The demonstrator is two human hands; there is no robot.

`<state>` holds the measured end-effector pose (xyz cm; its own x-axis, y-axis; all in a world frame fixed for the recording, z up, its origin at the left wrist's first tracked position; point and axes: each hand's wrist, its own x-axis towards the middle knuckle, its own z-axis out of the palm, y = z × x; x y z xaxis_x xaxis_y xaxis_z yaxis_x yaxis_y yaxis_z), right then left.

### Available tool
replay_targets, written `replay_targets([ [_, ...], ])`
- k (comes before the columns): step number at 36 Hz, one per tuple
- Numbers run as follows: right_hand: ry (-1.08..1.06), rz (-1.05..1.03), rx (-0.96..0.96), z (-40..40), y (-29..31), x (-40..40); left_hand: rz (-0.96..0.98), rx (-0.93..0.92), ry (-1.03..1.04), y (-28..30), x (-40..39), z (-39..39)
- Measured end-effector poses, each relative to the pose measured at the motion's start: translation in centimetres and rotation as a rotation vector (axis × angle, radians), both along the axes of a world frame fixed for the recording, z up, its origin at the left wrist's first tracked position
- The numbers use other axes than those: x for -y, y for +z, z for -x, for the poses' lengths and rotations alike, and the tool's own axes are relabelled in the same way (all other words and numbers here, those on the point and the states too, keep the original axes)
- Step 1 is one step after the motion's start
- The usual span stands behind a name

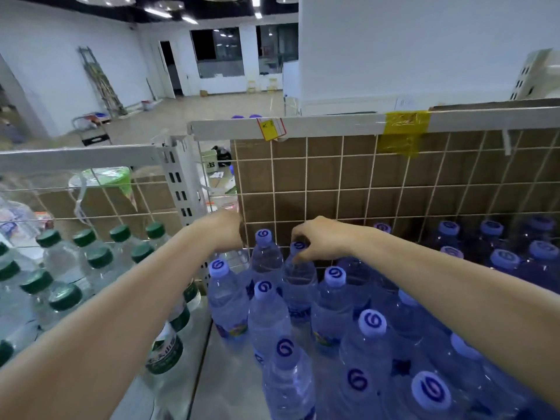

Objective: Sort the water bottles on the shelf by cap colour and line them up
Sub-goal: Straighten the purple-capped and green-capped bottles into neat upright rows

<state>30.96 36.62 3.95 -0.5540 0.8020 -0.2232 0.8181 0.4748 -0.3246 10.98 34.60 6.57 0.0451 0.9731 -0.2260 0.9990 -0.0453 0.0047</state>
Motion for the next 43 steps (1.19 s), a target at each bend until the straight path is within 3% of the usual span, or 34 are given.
replay_targets([
  [4,-0.022,-0.004,0.002,0.4,-0.3,-0.4,0.095,-0.062,0.025,-1.1,-1.0,1.3],
  [18,-0.16,-0.12,0.074,0.3,0.1,-1.9,0.032,0.024,-0.069,-2.0,-2.8,2.8],
  [29,-0.209,0.003,0.018,1.2,-0.6,-2.7,0.039,0.025,-0.095,-2.6,-3.0,2.9],
  [34,-0.172,-0.041,0.078,0.7,-0.9,-2.4,0.061,0.011,-0.076,-2.8,-2.7,3.0],
  [43,-0.265,-0.117,0.105,-4.8,4.0,-2.1,-0.039,0.03,-0.087,-1.3,-2.2,2.1],
])
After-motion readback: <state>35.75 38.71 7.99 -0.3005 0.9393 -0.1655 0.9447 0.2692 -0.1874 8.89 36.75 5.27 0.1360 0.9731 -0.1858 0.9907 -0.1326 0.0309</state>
